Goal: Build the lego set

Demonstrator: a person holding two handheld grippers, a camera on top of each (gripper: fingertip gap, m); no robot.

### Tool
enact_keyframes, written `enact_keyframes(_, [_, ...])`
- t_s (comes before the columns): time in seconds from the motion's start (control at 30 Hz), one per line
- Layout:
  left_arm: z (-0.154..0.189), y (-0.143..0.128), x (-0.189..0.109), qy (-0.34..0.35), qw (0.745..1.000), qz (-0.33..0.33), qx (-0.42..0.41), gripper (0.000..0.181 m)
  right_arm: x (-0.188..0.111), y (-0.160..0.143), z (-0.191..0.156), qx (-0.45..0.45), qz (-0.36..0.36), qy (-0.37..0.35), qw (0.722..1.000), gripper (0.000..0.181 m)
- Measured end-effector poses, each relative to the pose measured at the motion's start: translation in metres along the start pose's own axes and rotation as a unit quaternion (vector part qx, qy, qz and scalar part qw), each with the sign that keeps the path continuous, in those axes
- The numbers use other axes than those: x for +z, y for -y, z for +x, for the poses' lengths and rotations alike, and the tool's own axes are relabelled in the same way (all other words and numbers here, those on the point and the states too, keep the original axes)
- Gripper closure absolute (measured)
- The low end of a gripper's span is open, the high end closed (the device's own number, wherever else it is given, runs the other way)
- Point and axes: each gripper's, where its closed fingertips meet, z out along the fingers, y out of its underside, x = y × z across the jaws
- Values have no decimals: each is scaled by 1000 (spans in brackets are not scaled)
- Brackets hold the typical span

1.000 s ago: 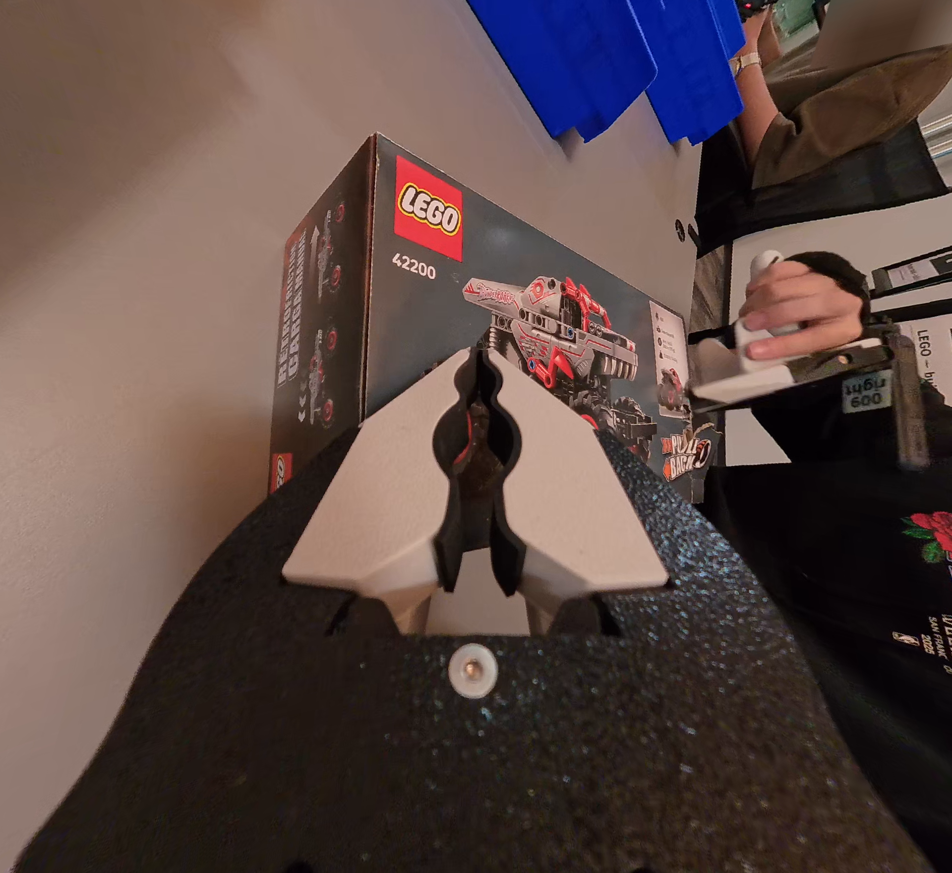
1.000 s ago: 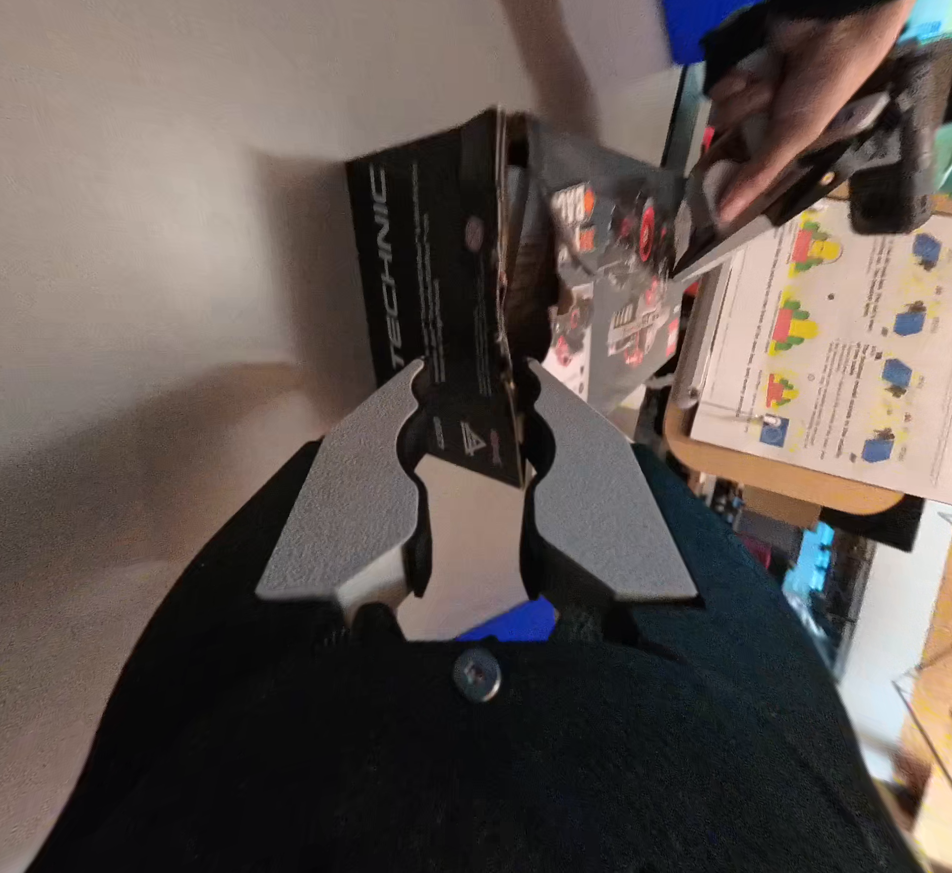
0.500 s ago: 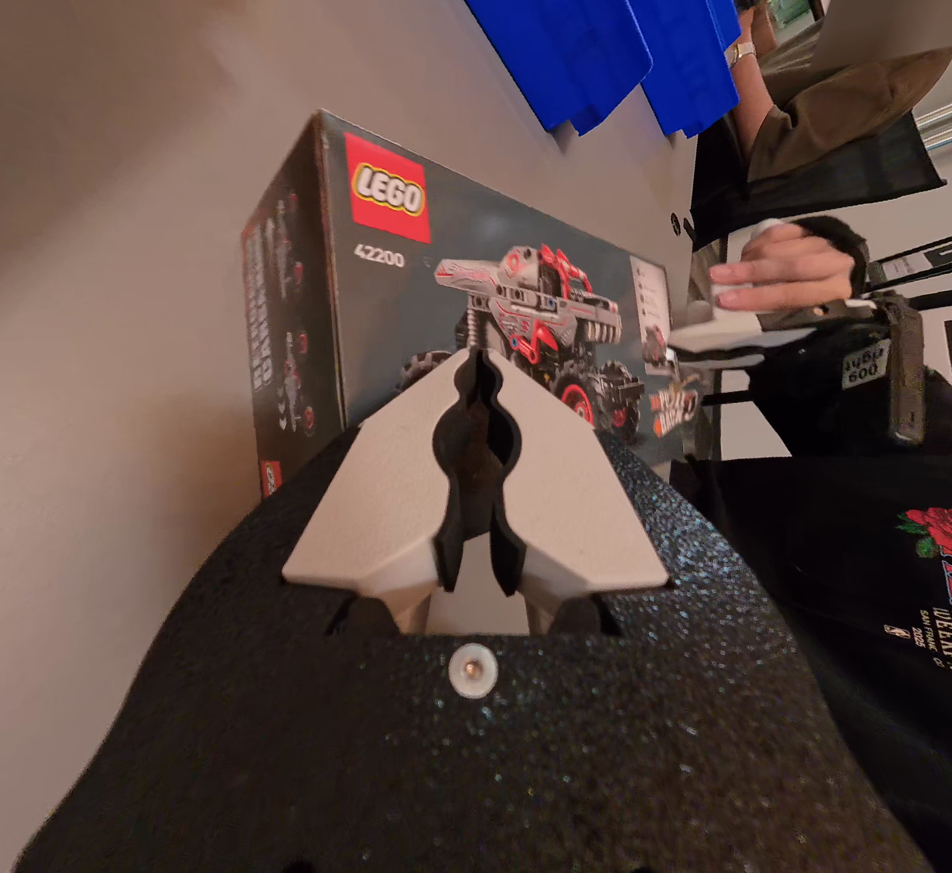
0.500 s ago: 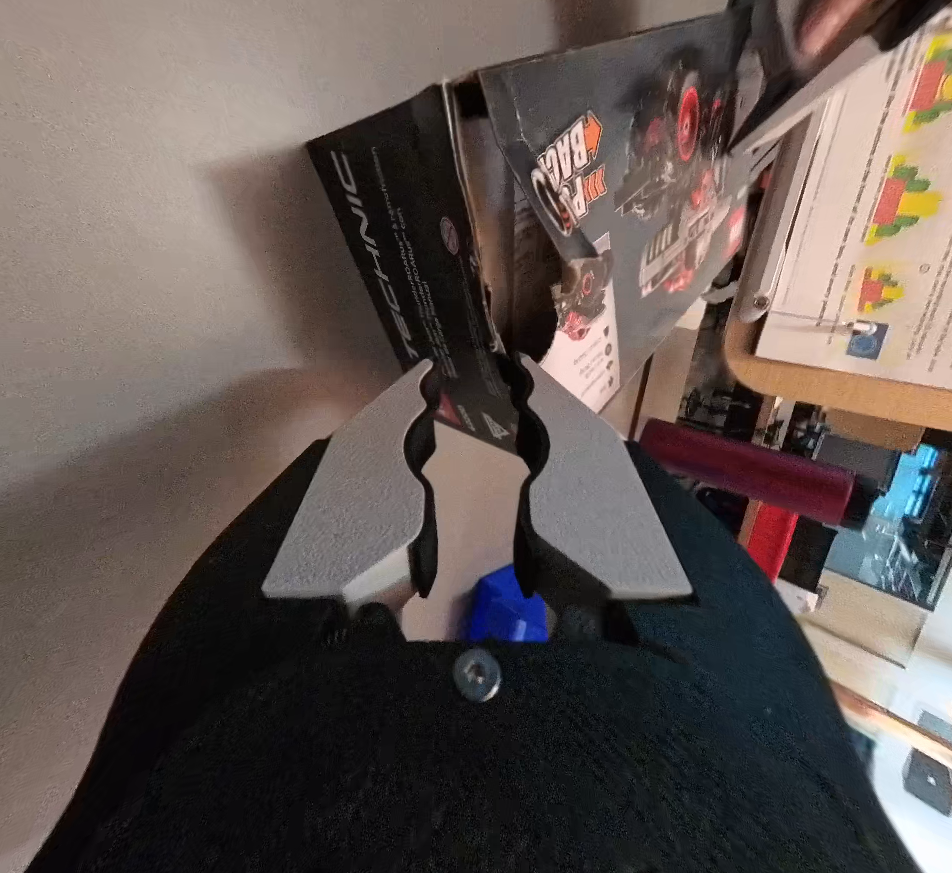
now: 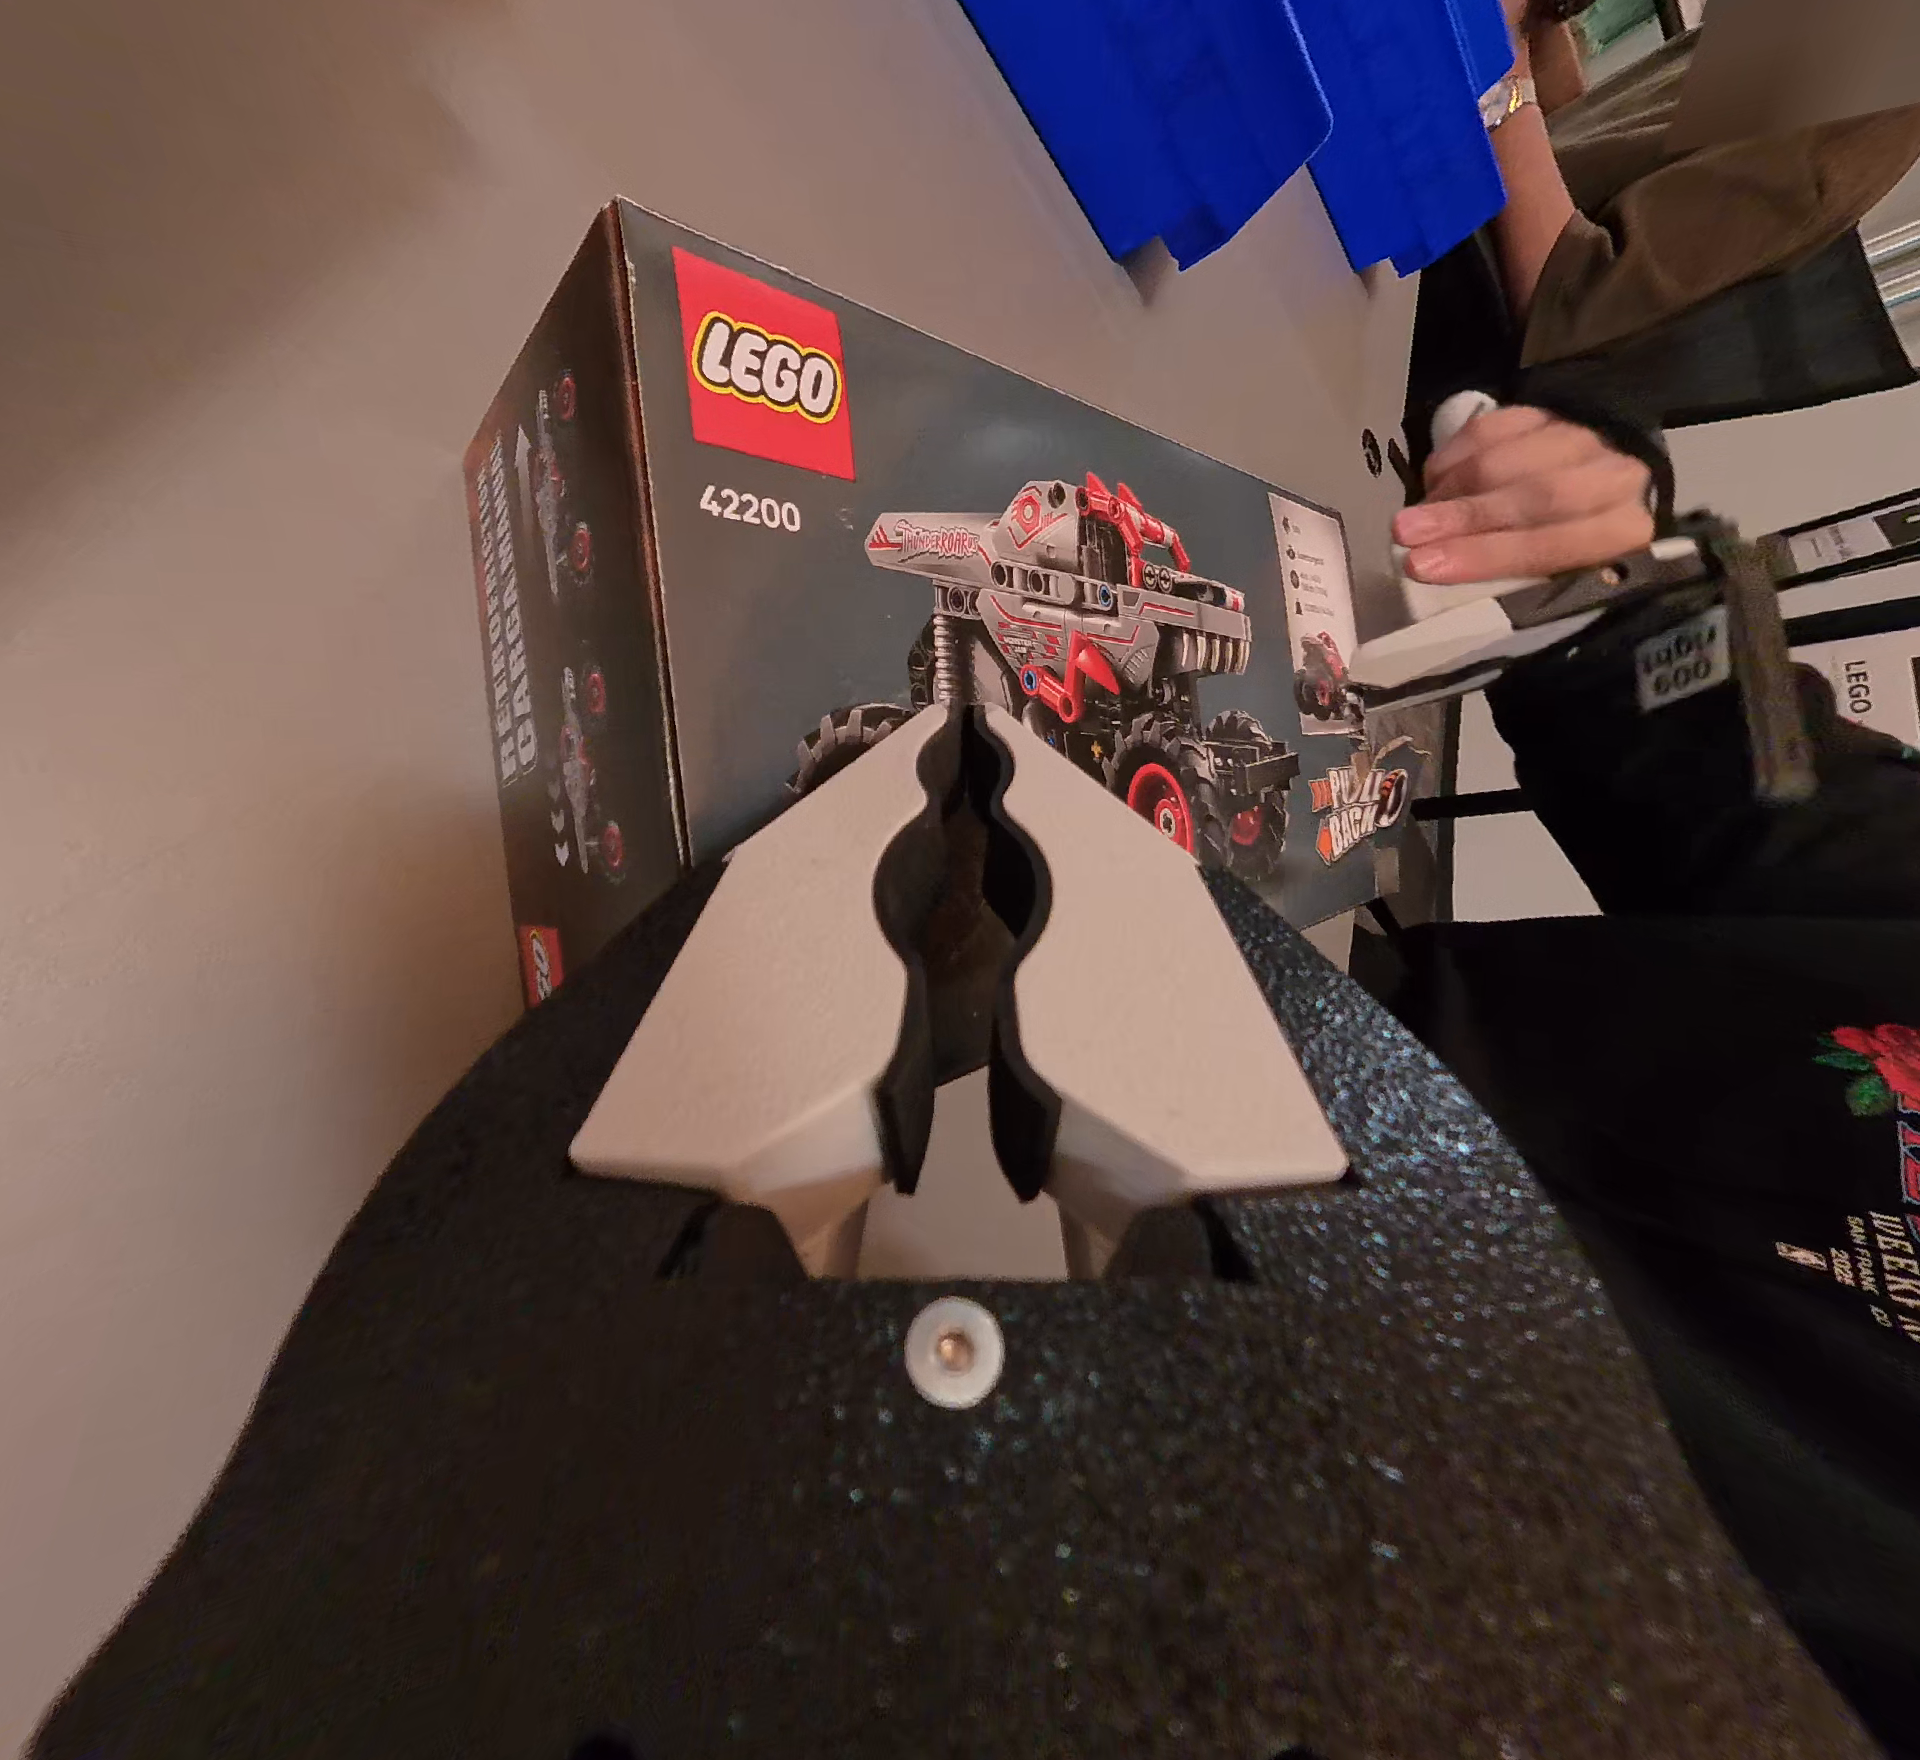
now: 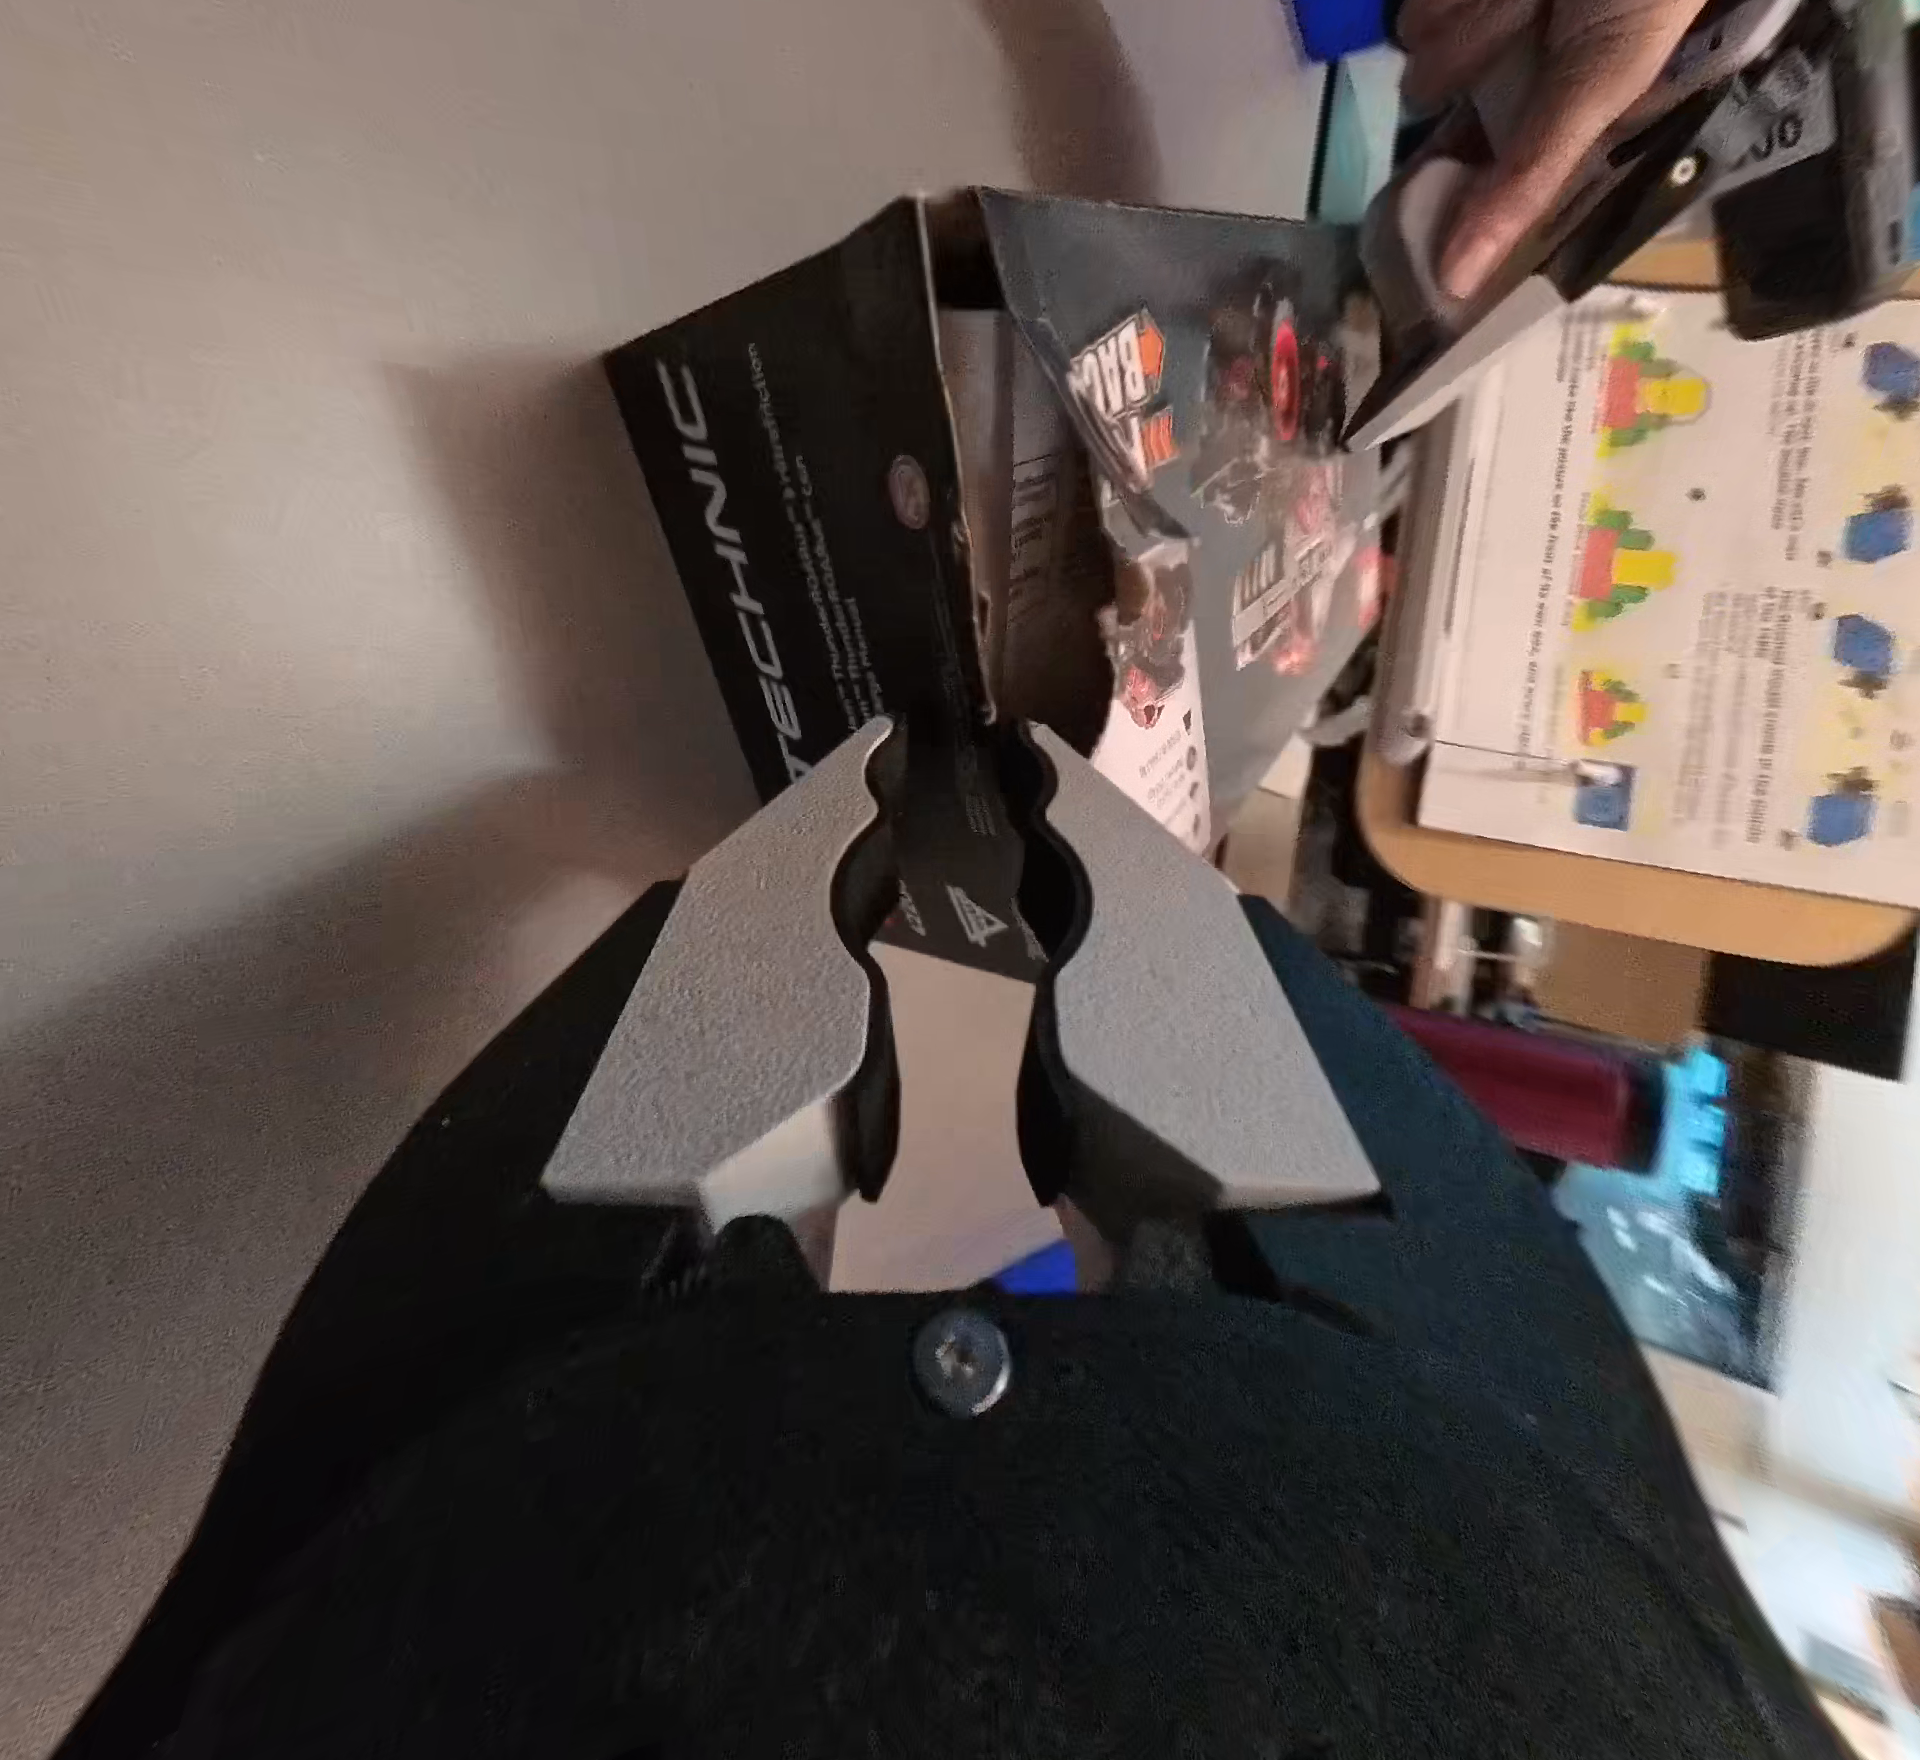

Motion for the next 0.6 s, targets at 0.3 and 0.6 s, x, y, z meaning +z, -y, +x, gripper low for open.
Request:
enact_keyframes(0.3, [1,-1,-1,-5,1000,2,-2,181,-5,11,-4,22,-53,-181,982,164])
enact_keyframes(0.6, [1,0,0,-11,1000,0,-13,181,-7,11,-2,15,-12,-45,999,164])
